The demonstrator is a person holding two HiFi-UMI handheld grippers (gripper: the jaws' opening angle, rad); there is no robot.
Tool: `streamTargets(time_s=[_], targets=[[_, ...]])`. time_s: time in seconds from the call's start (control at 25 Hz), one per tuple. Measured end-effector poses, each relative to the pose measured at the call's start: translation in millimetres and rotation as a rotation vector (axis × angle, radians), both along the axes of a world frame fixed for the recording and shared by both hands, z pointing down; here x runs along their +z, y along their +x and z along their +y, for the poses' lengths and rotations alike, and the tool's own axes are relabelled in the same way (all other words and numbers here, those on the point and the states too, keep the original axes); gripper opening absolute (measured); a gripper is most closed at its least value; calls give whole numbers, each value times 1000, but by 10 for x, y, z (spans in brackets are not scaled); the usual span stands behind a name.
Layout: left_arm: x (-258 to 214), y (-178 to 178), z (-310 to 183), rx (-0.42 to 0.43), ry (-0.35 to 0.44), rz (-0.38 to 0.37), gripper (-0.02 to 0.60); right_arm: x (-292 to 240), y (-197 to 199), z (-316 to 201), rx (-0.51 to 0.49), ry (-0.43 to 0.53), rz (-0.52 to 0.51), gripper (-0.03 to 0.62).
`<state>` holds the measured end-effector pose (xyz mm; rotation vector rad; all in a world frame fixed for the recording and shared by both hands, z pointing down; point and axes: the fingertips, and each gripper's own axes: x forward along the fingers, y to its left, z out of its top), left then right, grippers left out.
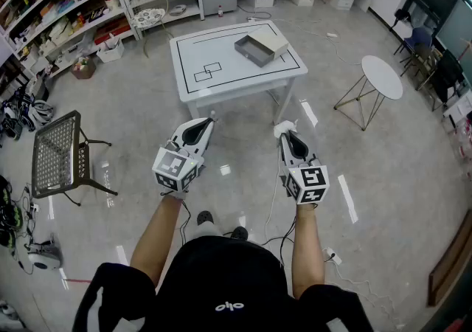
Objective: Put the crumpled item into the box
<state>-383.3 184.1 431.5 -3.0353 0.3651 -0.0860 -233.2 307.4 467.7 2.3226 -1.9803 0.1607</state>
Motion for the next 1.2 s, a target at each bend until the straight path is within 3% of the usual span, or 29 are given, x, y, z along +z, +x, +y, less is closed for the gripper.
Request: streamTargets(time_s=[0.64, 0.92, 1.2], targets=[[86, 242, 352, 40, -16, 19, 8, 70, 159, 378, 22, -13, -14, 38], [148, 685, 260, 67, -20, 26, 8, 118, 576, 395, 61, -16, -14, 38], [195, 1407, 9, 81, -34, 30, 8, 121, 1255, 195, 69, -33, -4, 38]])
